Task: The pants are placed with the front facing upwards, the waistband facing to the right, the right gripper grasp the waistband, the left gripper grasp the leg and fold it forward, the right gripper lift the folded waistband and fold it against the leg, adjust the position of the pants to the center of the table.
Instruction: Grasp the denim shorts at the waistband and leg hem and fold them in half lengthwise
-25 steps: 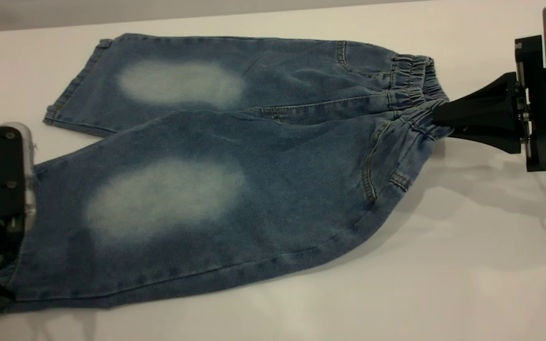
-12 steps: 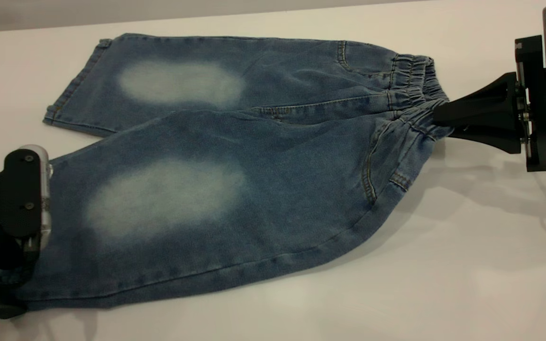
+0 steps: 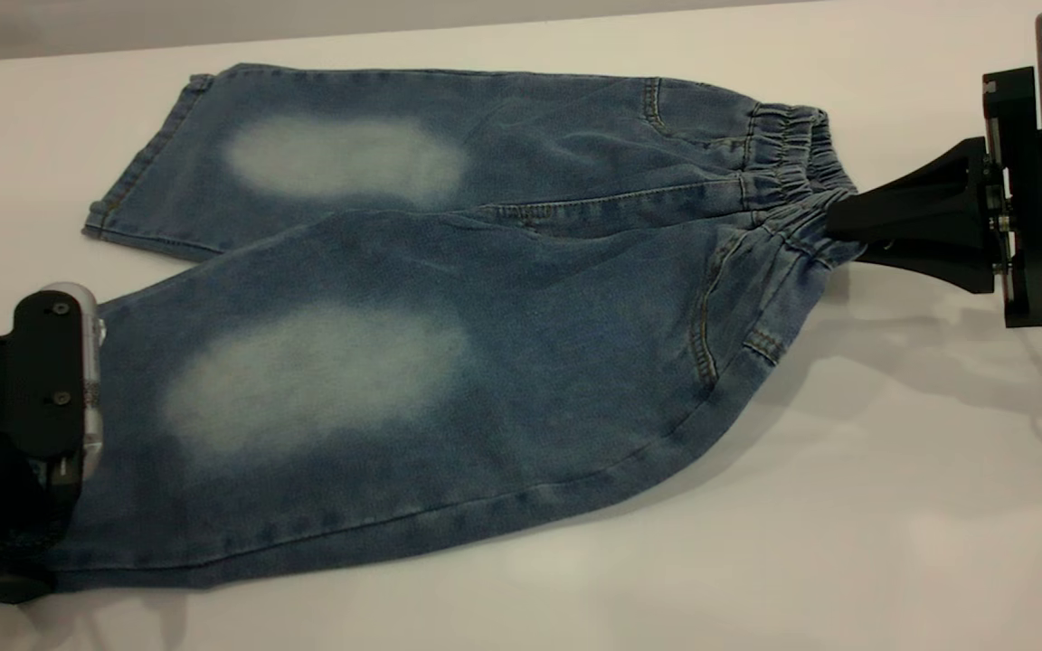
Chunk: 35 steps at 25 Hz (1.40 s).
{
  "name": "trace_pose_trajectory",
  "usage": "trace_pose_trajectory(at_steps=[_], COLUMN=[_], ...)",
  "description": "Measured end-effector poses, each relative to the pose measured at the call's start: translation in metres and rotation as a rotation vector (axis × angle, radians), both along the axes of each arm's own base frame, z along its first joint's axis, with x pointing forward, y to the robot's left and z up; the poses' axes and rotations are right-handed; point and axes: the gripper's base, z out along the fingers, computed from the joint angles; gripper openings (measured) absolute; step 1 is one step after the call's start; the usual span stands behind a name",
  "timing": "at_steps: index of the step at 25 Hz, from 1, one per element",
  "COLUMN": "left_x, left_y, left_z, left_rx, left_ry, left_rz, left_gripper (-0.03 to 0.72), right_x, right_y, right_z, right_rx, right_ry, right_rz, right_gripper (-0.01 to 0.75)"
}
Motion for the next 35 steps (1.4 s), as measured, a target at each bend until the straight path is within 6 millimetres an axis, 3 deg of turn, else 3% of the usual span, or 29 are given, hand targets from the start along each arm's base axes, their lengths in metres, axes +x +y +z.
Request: trace_pose_trajectory(at_steps=[10,15,21,25,35], left_x=[0.000,-0.004,-0.008,-0.014,-0.064], left_y=[0.000,0.000,0.001,0.002,0.010], left_z=[0.000,0.007,0.029,0.045,0.069], left_rx=[0.001,0.008,0.006,0.002,-0.013], left_ry=[0.005,0.027,0.019,0.005,-0.057], left_rz=[-0.001,-0.031,-0.041,-0.043,-0.040], left_gripper=[0.050,0.041,0.041,0.041,0.041], right_x=[0.000,0.000,-0.008,-0.027,-0.093], right_y=[0.002,0.002,0.003,0.006,-0.005], right_z=[0.004,0.004,0.003,0.001,0.000], right_rx=[0.045,0.046,0.048,0.061,0.126], right_ry=[-0.016,-0.017,0.007,0.074,0.319], right_rz=[0.005,0.005,0.015,0.008,-0.127], right_gripper=[0.039,0.039,0.039,0.039,0.039])
